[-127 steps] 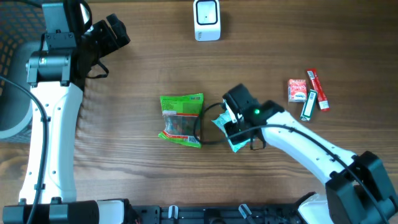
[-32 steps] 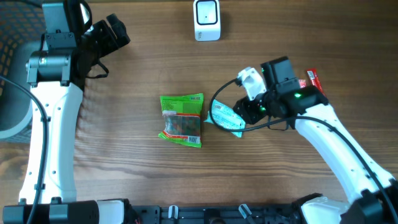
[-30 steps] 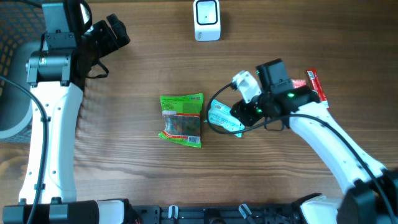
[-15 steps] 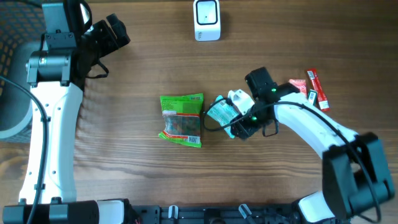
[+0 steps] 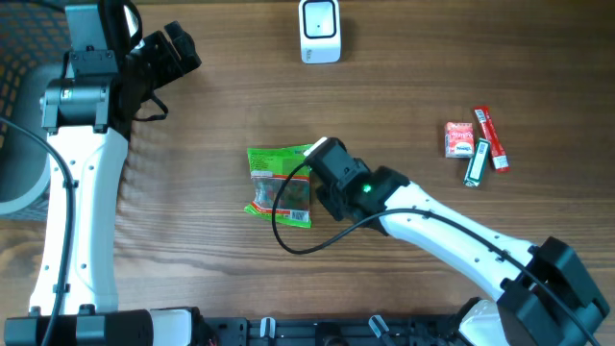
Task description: Scan the item barcode
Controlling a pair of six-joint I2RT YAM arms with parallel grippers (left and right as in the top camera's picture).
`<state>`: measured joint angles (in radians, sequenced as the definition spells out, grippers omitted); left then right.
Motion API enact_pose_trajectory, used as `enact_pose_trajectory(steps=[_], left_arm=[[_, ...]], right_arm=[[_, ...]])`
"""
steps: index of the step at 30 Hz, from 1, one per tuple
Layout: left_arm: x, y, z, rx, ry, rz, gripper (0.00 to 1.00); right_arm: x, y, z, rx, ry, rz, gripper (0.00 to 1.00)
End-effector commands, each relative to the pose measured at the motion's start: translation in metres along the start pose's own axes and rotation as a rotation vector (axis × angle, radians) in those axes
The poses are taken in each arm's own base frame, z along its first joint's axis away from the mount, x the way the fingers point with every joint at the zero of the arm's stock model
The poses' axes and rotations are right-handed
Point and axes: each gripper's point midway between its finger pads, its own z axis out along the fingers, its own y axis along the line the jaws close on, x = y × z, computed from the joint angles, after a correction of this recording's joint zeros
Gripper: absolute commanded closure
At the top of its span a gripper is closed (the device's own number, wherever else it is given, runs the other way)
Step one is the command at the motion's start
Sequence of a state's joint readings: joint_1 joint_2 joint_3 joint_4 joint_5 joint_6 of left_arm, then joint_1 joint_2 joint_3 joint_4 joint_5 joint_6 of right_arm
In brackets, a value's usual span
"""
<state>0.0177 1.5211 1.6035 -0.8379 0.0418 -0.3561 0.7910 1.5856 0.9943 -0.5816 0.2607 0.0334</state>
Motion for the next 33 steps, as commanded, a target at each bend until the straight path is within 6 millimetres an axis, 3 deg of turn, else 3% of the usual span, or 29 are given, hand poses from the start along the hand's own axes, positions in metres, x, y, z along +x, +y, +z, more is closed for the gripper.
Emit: enact_pose_trajectory(steps=[1,3,6,8,14,19,22,26,33], left_arm=[[-0.001,0.001,0.001,-0.008,-0.003,0.013,0.00],[-0.001,0.001,0.001,-0.008,-0.003,0.013,0.00],[-0.001,0.001,0.001,-0.009,-0.003,0.013,0.00],[-0.001,0.001,0.001,-0.008,-0.003,0.013,0.00],[-0.001,0.001,0.001,-0.008,-0.003,0.013,0.00],[-0.001,0.001,0.001,-0.008,-0.003,0.013,0.00],[-0.001,0.001,0.001,-0.008,-0.003,0.013,0.00],[-0.001,0.001,0.001,-0.008,-0.003,0.013,0.00],[-0.001,0.001,0.001,-0.008,-0.003,0.013,0.00]], right_arm=[[0.013,-0.020,0.008,0.132,0.009,-0.052,0.46],[0.015,-0.017,0.014,0.120,-0.009,-0.050,0.51],[0.019,0.003,0.020,0.008,-0.017,-0.048,0.60],[0.020,0.004,0.022,0.003,-0.020,-0.047,0.61],[0.022,0.003,0.022,0.010,-0.017,-0.047,0.54],[0.038,0.005,0.034,0.016,-0.018,-0.055,0.52],[0.039,-0.007,0.037,0.091,-0.039,-0.048,0.51],[0.037,0.004,0.038,0.031,-0.047,-0.048,0.52],[0.033,-0.003,0.037,0.071,-0.063,-0.041,0.48]])
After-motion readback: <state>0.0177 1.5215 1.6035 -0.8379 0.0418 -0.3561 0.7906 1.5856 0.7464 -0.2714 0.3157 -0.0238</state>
